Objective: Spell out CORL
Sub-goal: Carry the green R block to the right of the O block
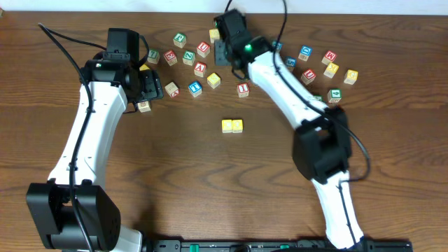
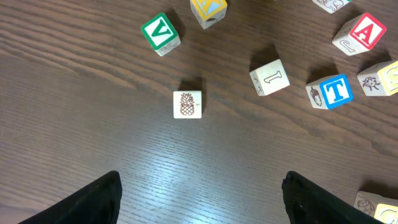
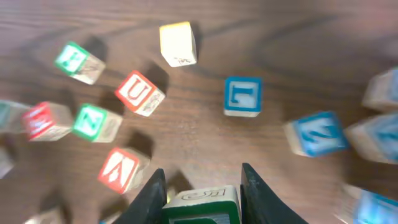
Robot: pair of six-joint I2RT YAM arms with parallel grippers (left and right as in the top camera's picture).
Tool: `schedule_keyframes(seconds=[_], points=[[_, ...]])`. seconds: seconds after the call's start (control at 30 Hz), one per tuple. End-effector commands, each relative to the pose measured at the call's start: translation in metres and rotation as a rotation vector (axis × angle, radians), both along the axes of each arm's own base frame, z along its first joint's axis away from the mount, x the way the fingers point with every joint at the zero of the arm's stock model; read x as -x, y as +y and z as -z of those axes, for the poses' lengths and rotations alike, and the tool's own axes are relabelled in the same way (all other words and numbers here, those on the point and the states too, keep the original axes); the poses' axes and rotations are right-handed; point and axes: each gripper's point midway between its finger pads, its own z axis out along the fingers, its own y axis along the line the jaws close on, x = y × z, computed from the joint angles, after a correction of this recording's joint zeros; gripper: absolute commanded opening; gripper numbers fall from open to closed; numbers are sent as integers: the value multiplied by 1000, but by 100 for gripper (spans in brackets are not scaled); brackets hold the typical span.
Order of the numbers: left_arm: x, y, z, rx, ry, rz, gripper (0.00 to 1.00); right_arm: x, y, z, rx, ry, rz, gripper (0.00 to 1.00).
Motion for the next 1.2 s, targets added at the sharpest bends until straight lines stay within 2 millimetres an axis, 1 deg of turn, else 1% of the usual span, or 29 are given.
schedule_keyframes(seconds=[0.0, 0.07, 0.13, 0.2, 0.27, 0.37, 0.4, 0.47, 0.77, 1.0, 1.17], points=[[-4, 3, -7, -15, -17, -8, 82, 11, -15, -50, 6, -37, -30, 13], [-4, 3, -7, -15, -17, -8, 82, 25, -21, -64, 5, -10, -53, 11], [-4, 3, -7, -15, -17, -8, 82, 38, -28, -73, 2, 25, -61, 9], [-4, 3, -7, -15, -17, -8, 82, 52, -38, -78, 10, 68, -62, 9], [-4, 3, -7, -15, -17, -8, 82, 68, -49, -78, 35, 125, -56, 10], [-5, 3, -7, -14, -22, -8, 82, 90, -62, -66, 83, 229, -52, 11], [-6, 3, -7, -14, -25, -8, 82, 98, -65, -59, 100, 270, -55, 11], [-8, 3, -8, -14, -33, -8, 82, 112, -66, -45, 126, 339, -64, 12], [-11, 3, -10, -9, -50, -18, 82, 151, -63, 9, 199, 514, -79, 12], [-11, 3, -10, -9, -50, -18, 82, 175, -69, 49, 220, 615, -56, 12], [-13, 3, -10, -8, -56, -18, 82, 180, -70, 64, 211, 633, -42, 15]])
